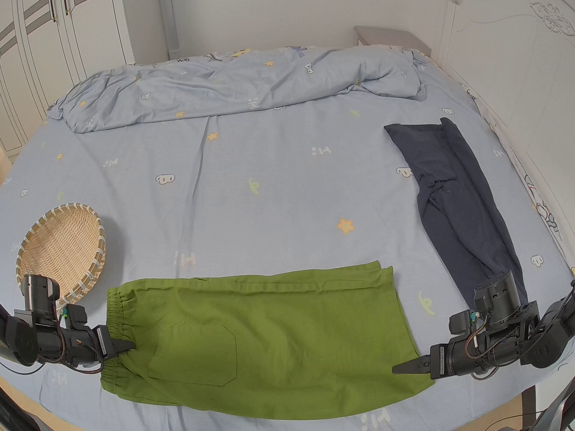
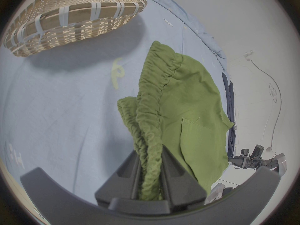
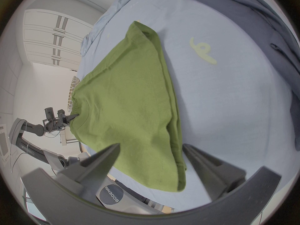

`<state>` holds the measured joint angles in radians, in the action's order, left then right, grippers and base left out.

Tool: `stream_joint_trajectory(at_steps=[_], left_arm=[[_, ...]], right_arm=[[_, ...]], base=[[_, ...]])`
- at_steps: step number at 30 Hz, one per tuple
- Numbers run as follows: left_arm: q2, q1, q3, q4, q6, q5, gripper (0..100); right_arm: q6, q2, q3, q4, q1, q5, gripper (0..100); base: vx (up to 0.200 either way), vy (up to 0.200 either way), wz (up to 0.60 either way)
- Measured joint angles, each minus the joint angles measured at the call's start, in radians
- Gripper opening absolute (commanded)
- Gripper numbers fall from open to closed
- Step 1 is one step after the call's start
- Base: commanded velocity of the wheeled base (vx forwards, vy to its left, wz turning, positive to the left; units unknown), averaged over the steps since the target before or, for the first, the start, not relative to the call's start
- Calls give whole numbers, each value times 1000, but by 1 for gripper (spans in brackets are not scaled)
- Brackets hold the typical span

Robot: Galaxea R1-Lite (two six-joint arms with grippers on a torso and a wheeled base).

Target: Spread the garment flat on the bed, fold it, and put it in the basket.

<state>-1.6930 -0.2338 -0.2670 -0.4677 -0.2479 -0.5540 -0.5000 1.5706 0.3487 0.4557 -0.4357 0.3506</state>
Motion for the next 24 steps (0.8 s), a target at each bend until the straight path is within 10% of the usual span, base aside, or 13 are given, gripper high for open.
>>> stream_joint_trajectory(at_steps=[18, 24], left_arm=[[67, -104, -11, 36, 106, 0, 0], [176, -42, -160, 340, 82, 49, 0]], right_arm=[[8, 5, 23, 7, 21, -10, 100], [23, -8, 110, -43, 44, -18, 100]], base=[[0, 0, 0], [0, 0, 0]])
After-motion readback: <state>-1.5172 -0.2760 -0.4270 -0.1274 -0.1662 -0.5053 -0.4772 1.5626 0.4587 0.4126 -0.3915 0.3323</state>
